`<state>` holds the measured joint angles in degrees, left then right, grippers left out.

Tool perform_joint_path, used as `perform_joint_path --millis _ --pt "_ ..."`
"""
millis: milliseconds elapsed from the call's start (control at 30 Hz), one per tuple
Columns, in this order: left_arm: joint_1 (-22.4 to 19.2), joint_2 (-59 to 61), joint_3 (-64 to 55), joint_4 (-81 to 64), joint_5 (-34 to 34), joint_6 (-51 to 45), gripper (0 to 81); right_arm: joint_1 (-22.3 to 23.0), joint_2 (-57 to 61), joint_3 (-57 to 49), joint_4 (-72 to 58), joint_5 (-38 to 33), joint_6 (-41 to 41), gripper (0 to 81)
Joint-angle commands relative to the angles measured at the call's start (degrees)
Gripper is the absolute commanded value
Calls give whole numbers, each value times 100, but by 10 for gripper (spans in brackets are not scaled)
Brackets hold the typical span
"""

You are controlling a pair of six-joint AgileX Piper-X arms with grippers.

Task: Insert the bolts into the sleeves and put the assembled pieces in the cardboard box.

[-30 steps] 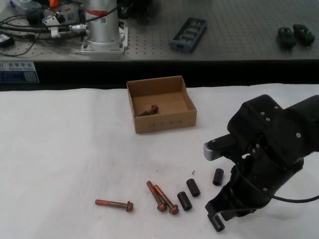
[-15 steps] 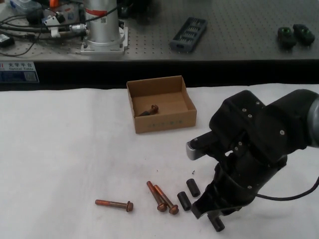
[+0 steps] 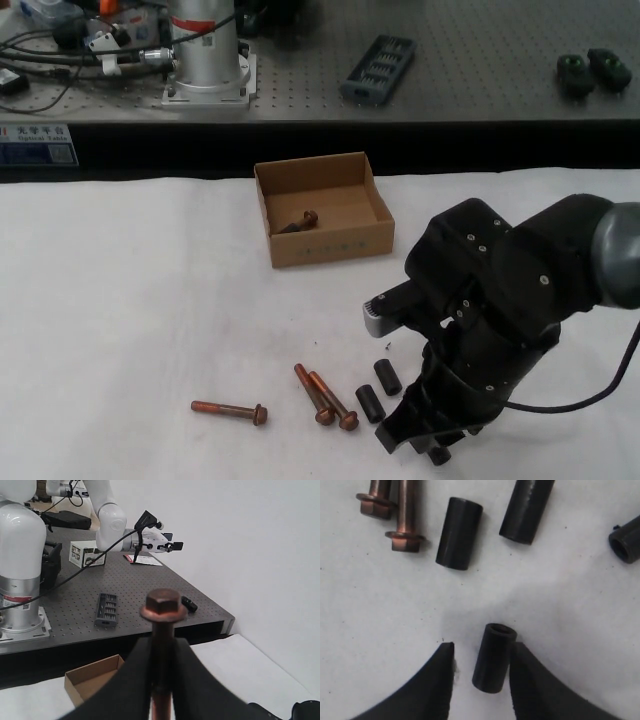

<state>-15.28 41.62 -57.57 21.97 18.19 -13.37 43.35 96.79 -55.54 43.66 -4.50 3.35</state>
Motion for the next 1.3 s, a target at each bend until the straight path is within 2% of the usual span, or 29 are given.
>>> perform_joint_path --millis 0,667,867,1067,1167,1267 --pt "21 -61 -58 -99 52 46 6 14 -8 -88 -7 -30 56 331" --pt "21 -61 -58 -99 52 46 6 14 474 -88 -101 24 91 313" --pt "21 -61 -58 -99 52 46 6 4 474 -88 177 246 42 243" --pt "21 -61 -58 -99 52 57 6 4 474 -88 426 326 19 242" --pt "21 -61 -58 -99 52 57 6 4 474 -88 769 716 19 236" --pt "21 -61 -58 -99 52 57 6 4 474 -73 882 782 -83 152"
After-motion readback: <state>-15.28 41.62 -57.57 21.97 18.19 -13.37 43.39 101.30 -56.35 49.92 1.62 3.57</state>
